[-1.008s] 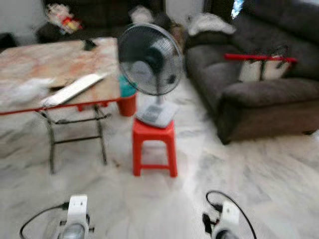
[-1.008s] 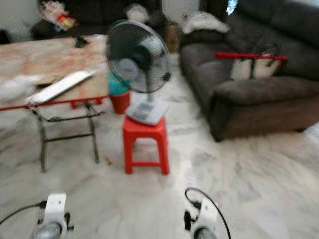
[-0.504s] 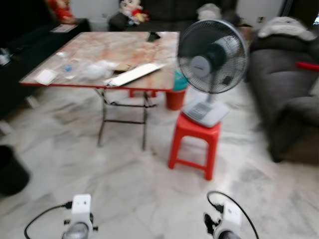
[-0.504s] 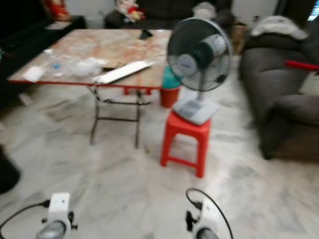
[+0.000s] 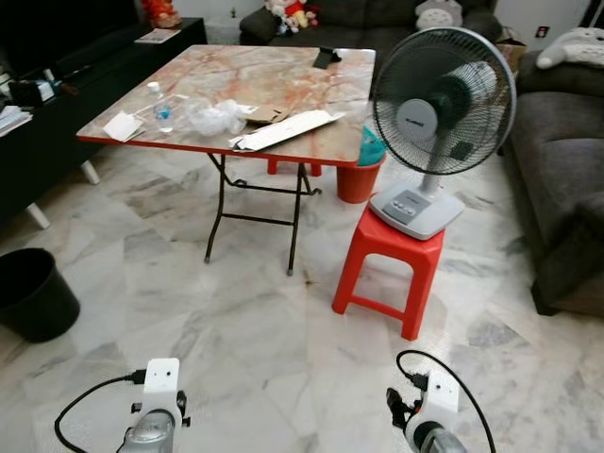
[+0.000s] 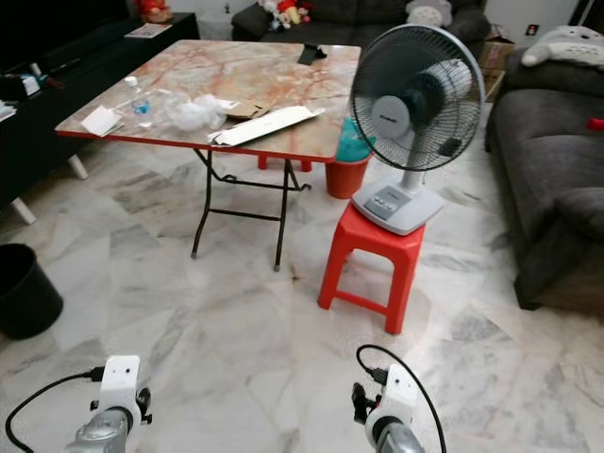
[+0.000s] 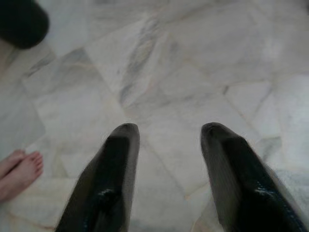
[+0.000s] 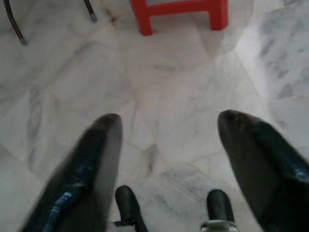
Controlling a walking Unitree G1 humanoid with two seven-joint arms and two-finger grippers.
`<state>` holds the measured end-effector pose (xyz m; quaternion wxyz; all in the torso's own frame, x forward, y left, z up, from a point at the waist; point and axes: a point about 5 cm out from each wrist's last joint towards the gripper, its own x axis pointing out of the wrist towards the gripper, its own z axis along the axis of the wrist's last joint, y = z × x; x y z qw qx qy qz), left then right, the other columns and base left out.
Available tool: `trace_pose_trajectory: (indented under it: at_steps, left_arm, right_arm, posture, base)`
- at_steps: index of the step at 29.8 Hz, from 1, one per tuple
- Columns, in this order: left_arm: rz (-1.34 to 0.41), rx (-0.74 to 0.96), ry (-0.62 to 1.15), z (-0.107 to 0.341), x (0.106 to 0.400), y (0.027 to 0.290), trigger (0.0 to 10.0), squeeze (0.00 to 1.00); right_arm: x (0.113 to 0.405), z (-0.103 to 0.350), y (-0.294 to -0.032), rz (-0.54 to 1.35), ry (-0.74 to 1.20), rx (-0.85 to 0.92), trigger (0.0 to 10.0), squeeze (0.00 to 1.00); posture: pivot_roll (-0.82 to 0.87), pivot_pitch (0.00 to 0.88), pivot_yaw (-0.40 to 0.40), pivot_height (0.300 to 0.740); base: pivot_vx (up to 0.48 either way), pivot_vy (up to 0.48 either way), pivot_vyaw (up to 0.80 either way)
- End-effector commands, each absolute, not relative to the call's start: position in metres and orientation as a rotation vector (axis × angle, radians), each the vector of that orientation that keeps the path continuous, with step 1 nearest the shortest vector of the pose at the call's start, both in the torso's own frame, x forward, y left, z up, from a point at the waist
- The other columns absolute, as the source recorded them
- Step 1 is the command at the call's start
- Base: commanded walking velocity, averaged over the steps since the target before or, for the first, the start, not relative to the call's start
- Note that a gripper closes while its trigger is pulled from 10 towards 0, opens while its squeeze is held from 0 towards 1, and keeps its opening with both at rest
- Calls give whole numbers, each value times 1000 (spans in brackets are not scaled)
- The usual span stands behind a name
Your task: Picking trash to rubbish bin
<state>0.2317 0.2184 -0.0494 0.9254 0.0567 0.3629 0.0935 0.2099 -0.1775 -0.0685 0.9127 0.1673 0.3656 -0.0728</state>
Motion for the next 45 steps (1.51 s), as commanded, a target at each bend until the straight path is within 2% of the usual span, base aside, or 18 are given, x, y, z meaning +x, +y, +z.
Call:
trace_pose_trajectory:
  at_steps: [1,9,16,21,22,23,24,25,26,27,28,34,38,45]
  left_arm:
    - [167,120,709,-44,240,216,10000,1000]
    - [75,110,586,-24,269,197,10000,1000]
    - [-12,179,345,18,310,173,10000,1000]
    - [-9,157,190,50,333,163,10000,1000]
    - [18,154,139,62,340,165,10000,1000]
    - [18,154,139,62,340,165,10000,1000]
    - [31,155,120,67,343,166,10000,1000]
    - [45,157,99,72,345,169,10000,1000]
    - [20,155,72,76,347,167,10000,600]
    - [20,155,72,76,347,167,10000,600]
    - [-19,155,33,82,349,165,10000,0]
    - [11,106,-56,98,353,169,10000,0]
    - [18,80,-99,106,356,161,10000,0]
    - [-18,68,-100,107,357,154,10000,0]
  right_arm:
    - [225,-59,-176,-141,693,355,10000,1000]
    - [251,-40,-169,-59,582,307,10000,1000]
    - [282,-11,-161,21,425,264,10000,1000]
    - [298,7,-159,33,332,257,10000,1000]
    - [305,15,-159,38,292,247,10000,945]
    - [305,15,-159,38,292,247,10000,945]
    - [308,20,-159,41,272,228,10000,408]
    - [312,25,-159,41,247,209,10000,0]
    - [316,30,-160,40,216,214,10000,0]
    - [316,30,-160,40,216,214,10000,0]
    - [321,39,-161,40,171,222,10000,0]
    - [336,68,-151,95,24,214,10000,0]
    - [345,87,-140,123,-67,216,10000,0]
    - [347,95,-136,145,-104,212,10000,0]
  posture:
    - [-36,11,29,740]
    - [-32,16,26,740]
    - [-37,23,18,740]
    - [-32,24,14,740]
    - [-32,24,14,740]
    - [-32,24,14,740]
    - [-34,22,16,740]
    - [-34,22,16,740]
    - [-30,19,17,740]
    - [-30,19,17,740]
    - [-21,17,24,740]
    - [-17,0,44,740]
    - [-22,0,46,740]
    - [-32,0,54,740]
  base:
    - [0,0,0]
    - [0,0,0]
    - [0,0,0]
    - [0,0,0]
    - [0,0,0]
    - [0,0,0]
    - [0,0,0]
    - [0,0,0]
    - [0,0,0]
    - [0,0,0]
    - [0,0,0]
    - [0,0,0]
    - [0,0,0]
    - [0,0,0]
